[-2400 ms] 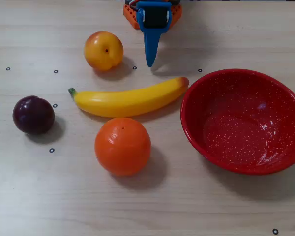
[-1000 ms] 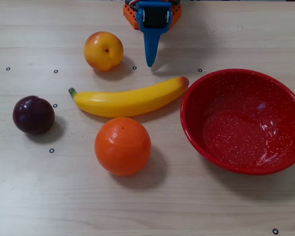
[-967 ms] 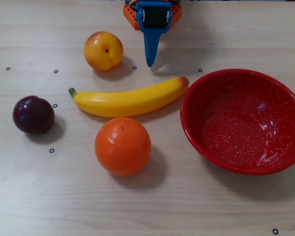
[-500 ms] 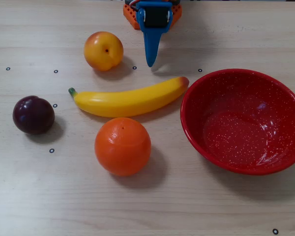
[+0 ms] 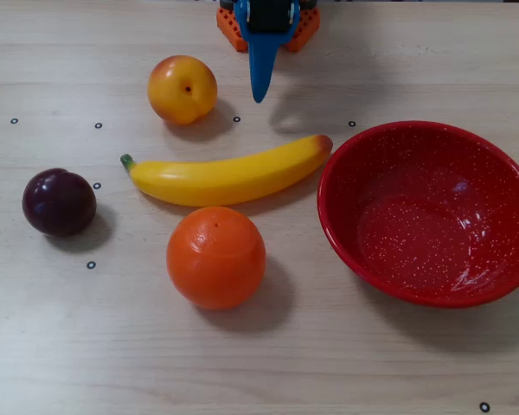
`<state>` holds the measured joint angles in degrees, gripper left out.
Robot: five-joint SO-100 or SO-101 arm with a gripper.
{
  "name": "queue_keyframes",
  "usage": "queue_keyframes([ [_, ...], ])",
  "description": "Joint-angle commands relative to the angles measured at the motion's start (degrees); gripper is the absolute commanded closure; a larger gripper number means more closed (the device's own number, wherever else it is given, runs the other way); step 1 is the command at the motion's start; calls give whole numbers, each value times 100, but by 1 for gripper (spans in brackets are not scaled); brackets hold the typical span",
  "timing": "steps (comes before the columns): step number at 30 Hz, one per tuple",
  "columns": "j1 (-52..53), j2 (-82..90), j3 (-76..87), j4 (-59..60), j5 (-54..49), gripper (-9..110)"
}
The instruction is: Put banana in the red bowl.
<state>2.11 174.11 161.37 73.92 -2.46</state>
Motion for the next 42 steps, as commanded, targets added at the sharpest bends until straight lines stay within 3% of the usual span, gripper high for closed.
queue_keyframes([
  [1, 88, -325, -791, -88, -211, 102],
  [26, 844, -3498, -3709, -105, -1081, 98],
  [38, 1090, -6258, -6231, 905, -1204, 96],
  [42, 1204, -6873, -6732, 1116, -1477, 88],
])
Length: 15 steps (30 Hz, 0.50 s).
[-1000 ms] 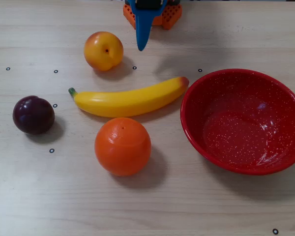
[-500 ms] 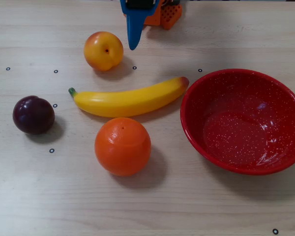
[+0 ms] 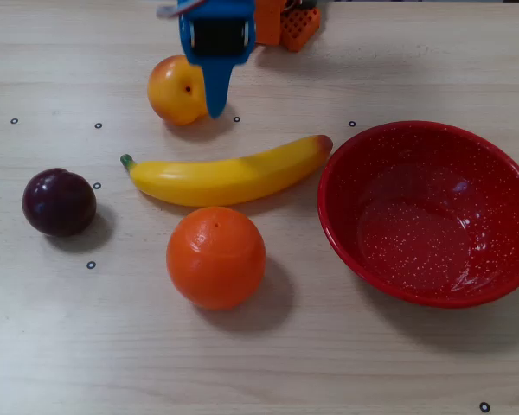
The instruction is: Put banana in the red bowl.
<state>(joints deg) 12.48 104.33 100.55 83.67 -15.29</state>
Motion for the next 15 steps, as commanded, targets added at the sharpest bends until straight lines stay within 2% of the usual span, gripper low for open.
queue_keyframes([
  [1, 193, -18, -765, 237, -290, 83],
  [9, 246, -791, -1239, 703, -1002, 70],
  [15, 299, -1433, -1767, 1020, -1354, 69],
])
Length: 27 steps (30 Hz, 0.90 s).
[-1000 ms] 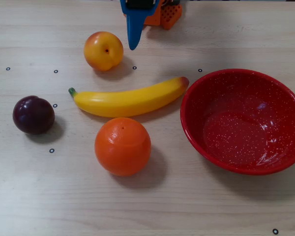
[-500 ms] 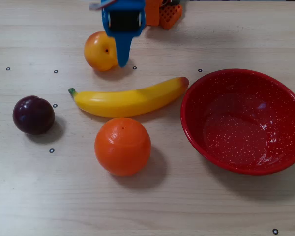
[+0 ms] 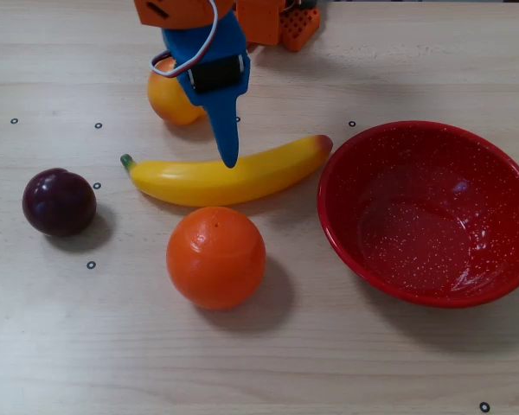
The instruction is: Put banana in the red bowl.
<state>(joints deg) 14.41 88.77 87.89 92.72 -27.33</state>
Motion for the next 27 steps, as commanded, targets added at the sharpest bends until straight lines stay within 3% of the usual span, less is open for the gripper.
queue_keyframes([
  [1, 114, 26, -563, 123, -211, 68],
  [15, 97, -1081, -1538, 448, -861, 62],
  [27, 35, -1591, -1767, 220, 211, 63],
])
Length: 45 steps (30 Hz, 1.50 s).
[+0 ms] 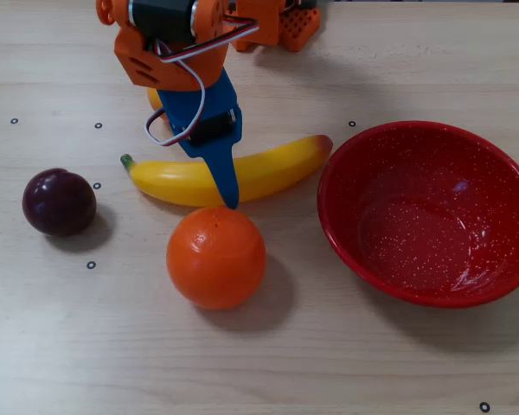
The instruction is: Put banana in the red bowl.
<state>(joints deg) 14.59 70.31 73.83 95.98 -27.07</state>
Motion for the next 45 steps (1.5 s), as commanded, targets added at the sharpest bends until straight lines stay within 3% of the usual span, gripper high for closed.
queue_keyframes([
  [1, 9, 246, -325, -97, 272, 63],
  [35, -387, -650, -105, -861, 756, 62],
  [45, -378, -659, -35, -905, 729, 70],
])
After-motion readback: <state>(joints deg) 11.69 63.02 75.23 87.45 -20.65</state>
